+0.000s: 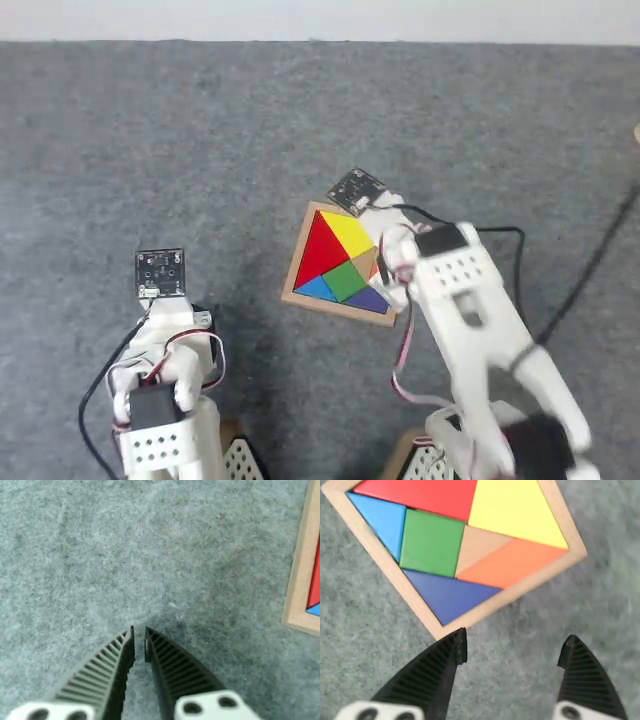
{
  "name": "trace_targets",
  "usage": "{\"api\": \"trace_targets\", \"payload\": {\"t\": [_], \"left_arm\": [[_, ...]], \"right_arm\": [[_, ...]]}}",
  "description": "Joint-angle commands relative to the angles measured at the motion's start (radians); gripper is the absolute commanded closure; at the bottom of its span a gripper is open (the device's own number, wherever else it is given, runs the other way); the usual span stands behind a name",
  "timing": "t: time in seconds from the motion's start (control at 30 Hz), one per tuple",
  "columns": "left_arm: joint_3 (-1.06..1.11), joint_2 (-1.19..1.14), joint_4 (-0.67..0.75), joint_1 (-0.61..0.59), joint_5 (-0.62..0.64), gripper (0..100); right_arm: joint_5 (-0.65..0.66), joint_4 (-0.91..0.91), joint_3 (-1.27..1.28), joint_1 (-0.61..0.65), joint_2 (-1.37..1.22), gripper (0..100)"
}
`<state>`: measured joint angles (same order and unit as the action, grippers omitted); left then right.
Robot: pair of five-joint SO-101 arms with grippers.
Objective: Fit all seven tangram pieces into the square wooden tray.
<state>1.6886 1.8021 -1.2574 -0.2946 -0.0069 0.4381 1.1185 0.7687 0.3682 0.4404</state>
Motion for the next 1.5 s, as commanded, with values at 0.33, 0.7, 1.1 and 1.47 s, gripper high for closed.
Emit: {"api": "trace_targets", "payload": {"t": [0.33,0.7,1.1,1.47], "left_arm": [[-0.005,0.017,-0.003,0.006,-0.005,96],[-0.005,0.017,-0.003,0.006,-0.005,96],[-0.005,0.017,-0.003,0.006,-0.005,96],[-0.005,0.017,-0.003,0.006,-0.005,96]], "right_arm": [[-0.124,-0.087,0.486,-0.394,0.573,96.3],[-0.135,-0.085,0.741,-0.478,0.957,96.5],[-0.135,-0.062,0.918,-0.487,1.310,96.1],[-0.127,-0.007,0.914,-0.486,1.371,96.1]]}}
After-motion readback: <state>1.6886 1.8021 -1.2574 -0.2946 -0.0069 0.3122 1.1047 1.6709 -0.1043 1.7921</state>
